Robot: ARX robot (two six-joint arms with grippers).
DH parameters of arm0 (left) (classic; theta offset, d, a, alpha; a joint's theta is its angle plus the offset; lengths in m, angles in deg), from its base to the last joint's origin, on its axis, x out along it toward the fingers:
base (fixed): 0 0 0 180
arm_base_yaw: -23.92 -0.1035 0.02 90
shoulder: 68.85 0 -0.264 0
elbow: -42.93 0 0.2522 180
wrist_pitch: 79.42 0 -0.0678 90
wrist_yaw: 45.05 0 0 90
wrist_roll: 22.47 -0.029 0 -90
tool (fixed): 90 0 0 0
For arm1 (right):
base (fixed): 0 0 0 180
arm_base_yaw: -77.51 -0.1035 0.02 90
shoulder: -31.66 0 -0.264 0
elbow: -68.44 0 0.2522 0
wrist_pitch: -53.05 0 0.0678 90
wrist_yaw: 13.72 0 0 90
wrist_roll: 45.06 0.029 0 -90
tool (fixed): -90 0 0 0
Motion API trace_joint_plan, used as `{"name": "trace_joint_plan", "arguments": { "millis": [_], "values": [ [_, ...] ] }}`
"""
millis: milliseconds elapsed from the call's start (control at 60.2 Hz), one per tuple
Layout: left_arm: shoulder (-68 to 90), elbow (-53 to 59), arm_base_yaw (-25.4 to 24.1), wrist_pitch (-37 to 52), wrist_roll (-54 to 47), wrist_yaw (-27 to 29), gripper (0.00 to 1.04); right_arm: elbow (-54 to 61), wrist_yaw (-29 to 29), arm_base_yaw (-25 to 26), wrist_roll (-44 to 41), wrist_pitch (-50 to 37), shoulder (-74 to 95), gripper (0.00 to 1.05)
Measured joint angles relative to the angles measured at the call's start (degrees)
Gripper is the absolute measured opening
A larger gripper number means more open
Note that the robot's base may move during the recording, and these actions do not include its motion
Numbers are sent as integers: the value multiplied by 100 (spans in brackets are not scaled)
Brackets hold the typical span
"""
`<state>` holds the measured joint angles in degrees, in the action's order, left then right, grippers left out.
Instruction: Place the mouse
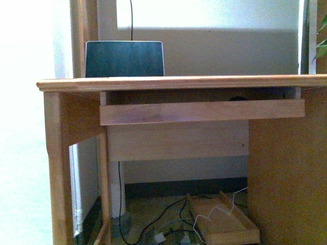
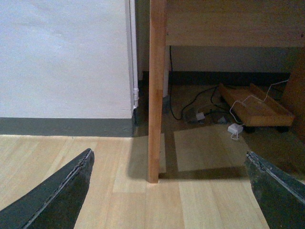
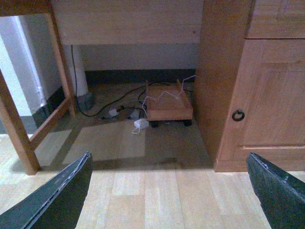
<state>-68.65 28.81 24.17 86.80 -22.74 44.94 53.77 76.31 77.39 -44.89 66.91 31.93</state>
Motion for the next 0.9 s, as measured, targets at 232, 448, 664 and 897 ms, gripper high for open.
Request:
{"name": "trace_joint_plan", "arguments": {
  "millis": [232,448,664,897],
  "values": [
    [-2,0,0,0,0,-2,97,0,0,0,0,0,-4,97],
    [-4,2,0,0,0,0,97,0,-4,0,0,0,-4,97],
    [-4,2,0,0,0,2,97,0,-4,0,0,2,-7,97],
    [-4,0,0,0,0,2,97,0,0,0,-2,0,-9,97]
  ]
}}
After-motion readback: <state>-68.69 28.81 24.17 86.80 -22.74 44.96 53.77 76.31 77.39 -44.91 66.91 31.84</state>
